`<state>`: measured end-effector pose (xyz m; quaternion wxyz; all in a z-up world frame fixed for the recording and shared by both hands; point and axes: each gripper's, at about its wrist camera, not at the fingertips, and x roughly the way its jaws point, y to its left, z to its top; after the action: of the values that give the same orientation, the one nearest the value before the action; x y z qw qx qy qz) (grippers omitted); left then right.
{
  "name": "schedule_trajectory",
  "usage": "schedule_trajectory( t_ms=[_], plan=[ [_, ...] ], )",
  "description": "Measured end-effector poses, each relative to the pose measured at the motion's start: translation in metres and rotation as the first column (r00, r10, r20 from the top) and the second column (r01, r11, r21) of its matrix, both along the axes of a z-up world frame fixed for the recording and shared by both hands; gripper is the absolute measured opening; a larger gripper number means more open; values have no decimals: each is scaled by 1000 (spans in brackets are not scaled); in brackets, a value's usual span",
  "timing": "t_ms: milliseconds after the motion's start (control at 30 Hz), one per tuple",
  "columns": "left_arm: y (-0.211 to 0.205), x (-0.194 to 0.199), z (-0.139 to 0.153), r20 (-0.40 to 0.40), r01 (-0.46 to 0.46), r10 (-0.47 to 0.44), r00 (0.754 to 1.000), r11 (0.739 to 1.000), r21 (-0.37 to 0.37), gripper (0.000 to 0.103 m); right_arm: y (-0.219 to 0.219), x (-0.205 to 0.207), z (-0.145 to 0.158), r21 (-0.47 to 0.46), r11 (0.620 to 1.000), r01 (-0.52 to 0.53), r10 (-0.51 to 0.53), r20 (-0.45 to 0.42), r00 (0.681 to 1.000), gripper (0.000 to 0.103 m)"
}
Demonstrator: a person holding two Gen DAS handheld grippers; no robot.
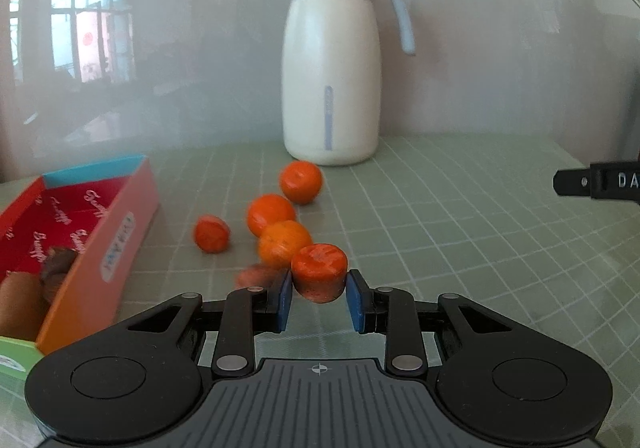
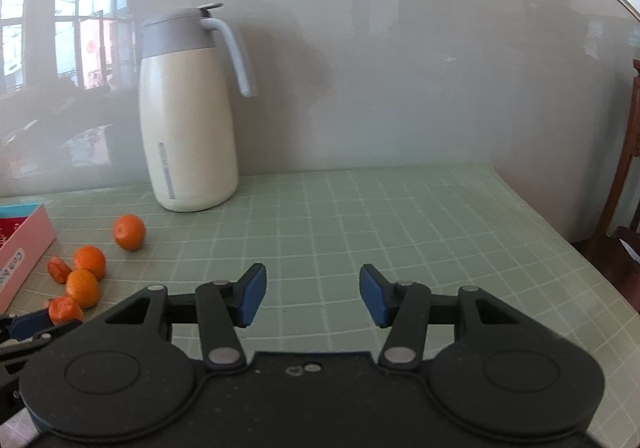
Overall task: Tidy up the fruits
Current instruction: 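Carry the orange slice with the left tool into the red box and release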
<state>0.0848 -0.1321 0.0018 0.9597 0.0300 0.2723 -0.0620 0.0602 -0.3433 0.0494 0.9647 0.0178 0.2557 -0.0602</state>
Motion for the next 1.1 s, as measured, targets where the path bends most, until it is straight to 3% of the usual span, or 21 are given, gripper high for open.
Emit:
schedule_trajectory(
  t_ms=[733,1100],
  plan=[
    [106,-1,27,73,-153,160,984,984,-89,30,82,12,0,-59,990,-124,123,-27,992,51],
    [164,4,24,54,-257,263,963,962,-88,30,121,12,-6,-65,981,-184,181,-49,982,52]
  ],
)
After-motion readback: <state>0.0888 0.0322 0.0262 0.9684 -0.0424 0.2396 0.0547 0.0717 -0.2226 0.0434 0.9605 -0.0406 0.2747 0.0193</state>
